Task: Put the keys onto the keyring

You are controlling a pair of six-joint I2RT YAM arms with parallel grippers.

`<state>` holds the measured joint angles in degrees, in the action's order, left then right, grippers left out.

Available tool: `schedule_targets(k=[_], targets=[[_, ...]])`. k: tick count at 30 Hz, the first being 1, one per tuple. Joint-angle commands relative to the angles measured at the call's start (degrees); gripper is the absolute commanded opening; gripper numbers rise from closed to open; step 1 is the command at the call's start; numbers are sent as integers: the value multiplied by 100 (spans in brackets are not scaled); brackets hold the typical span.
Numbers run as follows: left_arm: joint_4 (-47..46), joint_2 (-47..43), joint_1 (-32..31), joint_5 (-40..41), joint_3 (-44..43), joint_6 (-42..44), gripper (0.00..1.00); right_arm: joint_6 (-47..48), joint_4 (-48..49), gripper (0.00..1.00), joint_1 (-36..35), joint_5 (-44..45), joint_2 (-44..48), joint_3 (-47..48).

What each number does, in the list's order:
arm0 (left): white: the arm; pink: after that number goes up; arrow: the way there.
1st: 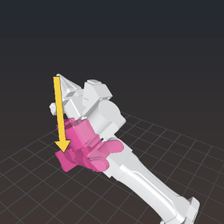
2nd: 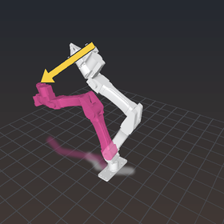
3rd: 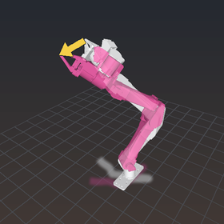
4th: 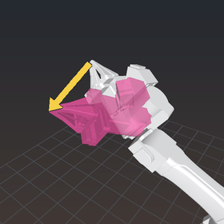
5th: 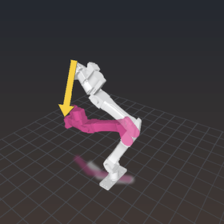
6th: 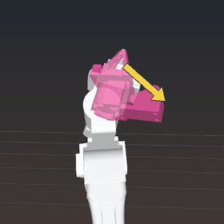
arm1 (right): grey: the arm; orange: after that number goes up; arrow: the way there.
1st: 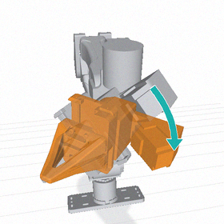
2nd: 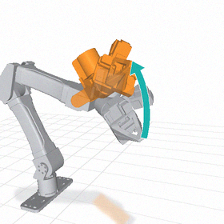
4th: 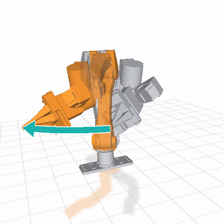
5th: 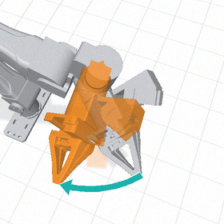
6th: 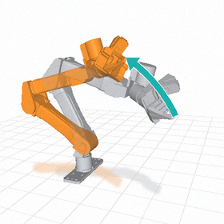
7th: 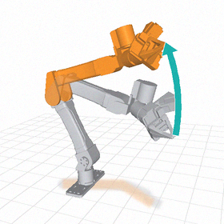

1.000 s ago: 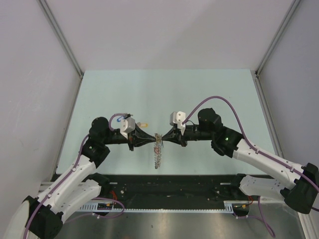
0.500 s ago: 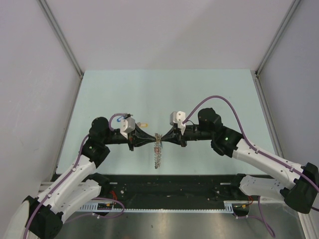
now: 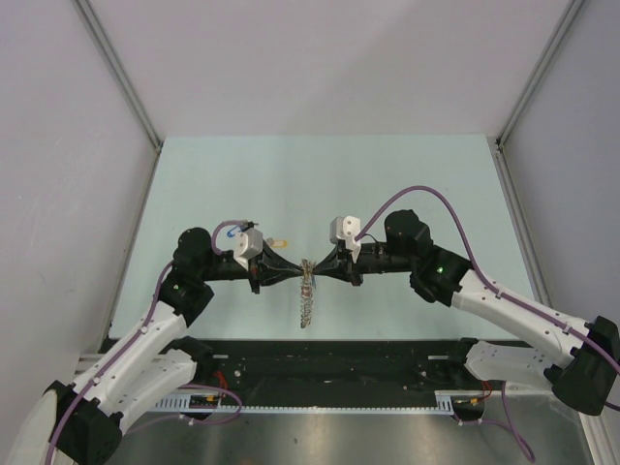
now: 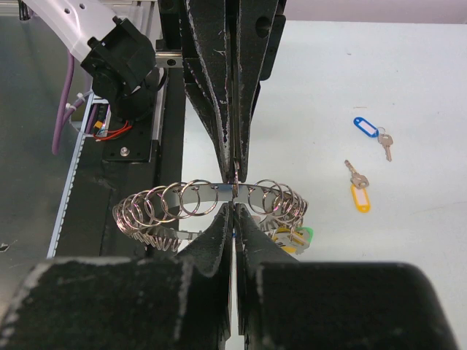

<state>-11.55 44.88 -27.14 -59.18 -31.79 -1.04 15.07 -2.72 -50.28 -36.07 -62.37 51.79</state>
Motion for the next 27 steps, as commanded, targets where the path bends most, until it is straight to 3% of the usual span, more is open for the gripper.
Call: schedule_targets(k=[1, 27], targets=[[-427, -41, -29, -191, -82, 34, 0, -22, 167, 0, -17, -58, -56, 235], [-524, -41, -29, -252, -55, -37, 1, -83, 211, 0, -26, -75, -74, 226]])
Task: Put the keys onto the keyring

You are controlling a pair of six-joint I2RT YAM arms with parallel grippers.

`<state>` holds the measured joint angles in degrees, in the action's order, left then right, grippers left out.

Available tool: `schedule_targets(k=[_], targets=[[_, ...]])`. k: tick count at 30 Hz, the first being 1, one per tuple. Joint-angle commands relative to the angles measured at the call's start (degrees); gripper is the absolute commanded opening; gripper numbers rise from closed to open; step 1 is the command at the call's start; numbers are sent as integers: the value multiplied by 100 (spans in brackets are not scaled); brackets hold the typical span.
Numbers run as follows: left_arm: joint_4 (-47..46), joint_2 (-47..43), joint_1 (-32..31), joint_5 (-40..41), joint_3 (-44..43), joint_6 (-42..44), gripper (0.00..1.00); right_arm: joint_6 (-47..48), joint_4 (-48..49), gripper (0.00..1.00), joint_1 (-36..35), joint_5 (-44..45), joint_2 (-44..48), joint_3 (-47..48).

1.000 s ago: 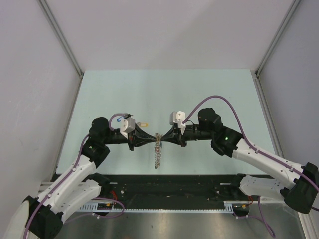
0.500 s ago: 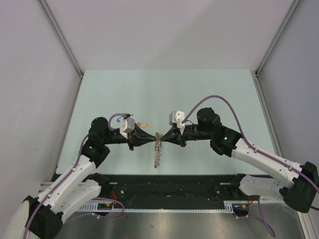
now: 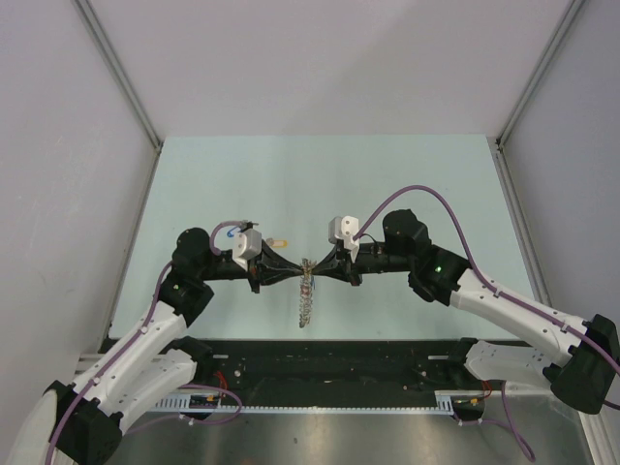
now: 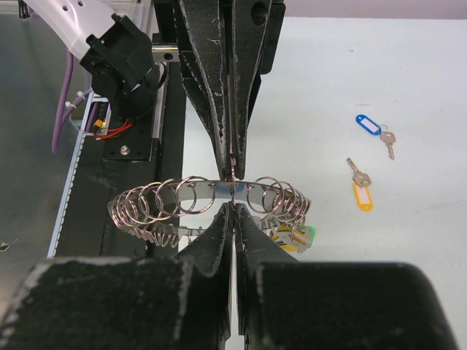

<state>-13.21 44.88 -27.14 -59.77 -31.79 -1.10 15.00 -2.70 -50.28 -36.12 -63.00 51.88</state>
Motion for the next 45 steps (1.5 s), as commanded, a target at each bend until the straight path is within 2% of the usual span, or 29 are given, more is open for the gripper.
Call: schedule_targets(k=[1, 26, 45], targets=[[-366, -41, -29, -219, -47, -30, 0, -85, 208, 0, -26, -79, -10, 218], [-59, 91, -108, -255, -169, 84, 0, -244, 577, 0, -61, -255, 60, 226], [-181, 100, -169, 96, -134, -126, 0, -314, 666, 0, -131, -220, -28, 218]])
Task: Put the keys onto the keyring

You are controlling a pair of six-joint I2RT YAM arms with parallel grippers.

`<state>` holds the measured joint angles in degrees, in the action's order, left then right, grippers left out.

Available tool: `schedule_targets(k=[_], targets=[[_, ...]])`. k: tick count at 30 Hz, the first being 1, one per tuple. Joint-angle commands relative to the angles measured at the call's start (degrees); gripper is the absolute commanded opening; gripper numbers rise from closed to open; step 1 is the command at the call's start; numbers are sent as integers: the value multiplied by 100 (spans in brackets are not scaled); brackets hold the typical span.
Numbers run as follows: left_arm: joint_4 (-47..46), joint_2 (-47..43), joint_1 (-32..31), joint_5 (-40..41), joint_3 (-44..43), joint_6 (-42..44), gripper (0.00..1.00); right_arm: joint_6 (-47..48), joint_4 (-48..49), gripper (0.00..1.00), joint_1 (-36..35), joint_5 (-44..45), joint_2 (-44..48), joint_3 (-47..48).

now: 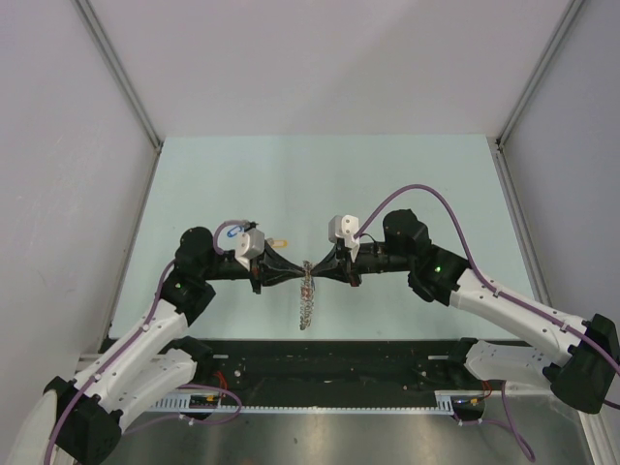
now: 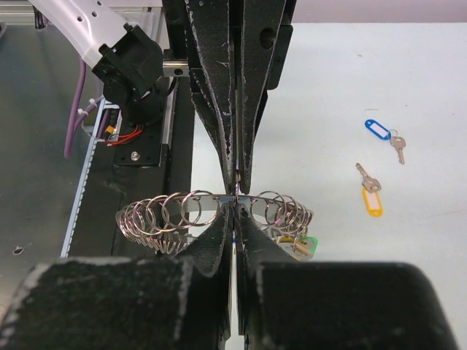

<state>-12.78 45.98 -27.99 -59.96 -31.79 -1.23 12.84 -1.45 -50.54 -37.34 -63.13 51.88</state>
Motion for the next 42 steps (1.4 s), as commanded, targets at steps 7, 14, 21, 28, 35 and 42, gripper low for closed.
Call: schedule_targets(k=[7, 14, 21, 28, 35, 42], targets=[[-638, -71, -84, 275, 24, -526, 0, -36, 462, 11, -131, 51, 38, 218], [-551, -19, -84, 292, -11, -544, 0, -1, 409, 3, -140, 157, 73, 218], [-559, -80, -84, 345, -3, -527, 0, -45, 339, 31, -149, 614, 231, 218], [-629, -89, -84, 433, 41, -571, 0, 34, -65, 36, -131, 948, 398, 209], [-735, -150, -84, 486, 77, -623, 0, 34, -242, 31, -52, 870, 311, 209], [-770, -159, -84, 486, 94, -641, 0, -27, -92, 25, -26, 702, 188, 156]])
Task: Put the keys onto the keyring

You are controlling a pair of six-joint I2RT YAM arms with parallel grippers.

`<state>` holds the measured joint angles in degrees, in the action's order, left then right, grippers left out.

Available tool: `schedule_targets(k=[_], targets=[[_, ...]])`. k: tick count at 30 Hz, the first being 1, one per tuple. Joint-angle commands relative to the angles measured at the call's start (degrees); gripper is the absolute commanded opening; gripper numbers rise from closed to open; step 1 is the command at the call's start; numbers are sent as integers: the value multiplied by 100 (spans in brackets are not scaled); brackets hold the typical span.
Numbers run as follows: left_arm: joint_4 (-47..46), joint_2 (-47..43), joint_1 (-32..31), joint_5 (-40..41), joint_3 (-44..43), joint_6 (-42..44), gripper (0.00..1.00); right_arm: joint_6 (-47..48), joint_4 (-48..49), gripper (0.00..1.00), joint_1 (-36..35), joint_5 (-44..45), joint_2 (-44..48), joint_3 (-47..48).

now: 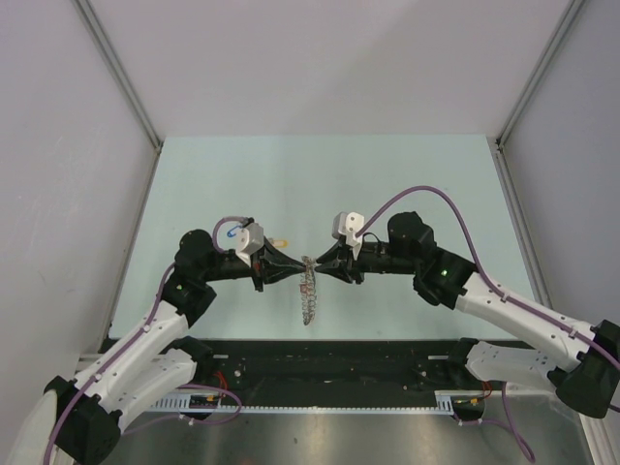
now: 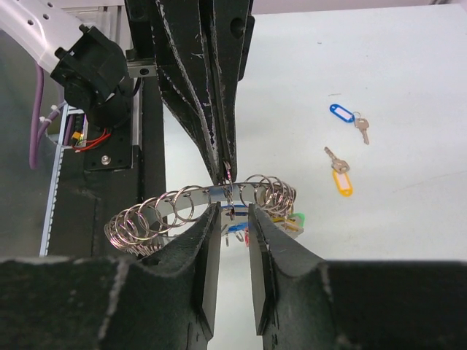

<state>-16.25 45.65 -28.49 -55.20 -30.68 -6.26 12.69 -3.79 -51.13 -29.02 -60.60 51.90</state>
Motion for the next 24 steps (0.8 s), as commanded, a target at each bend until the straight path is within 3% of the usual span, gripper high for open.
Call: schedule_targets(k=[1, 8, 13, 24], targets=[[-423, -135, -34, 9, -17, -138, 0, -12, 142, 25, 33, -157, -84, 163], [-432, -135, -34, -26, -17, -156, 0, -30, 238, 18, 51, -236, -180, 154], [-423, -118, -34, -17, -17, -138, 0, -30, 265, 0, 51, -306, -145, 145], [-291, -82, -34, -52, -70, -77, 0, -47, 326, 0, 42, -368, -48, 154]])
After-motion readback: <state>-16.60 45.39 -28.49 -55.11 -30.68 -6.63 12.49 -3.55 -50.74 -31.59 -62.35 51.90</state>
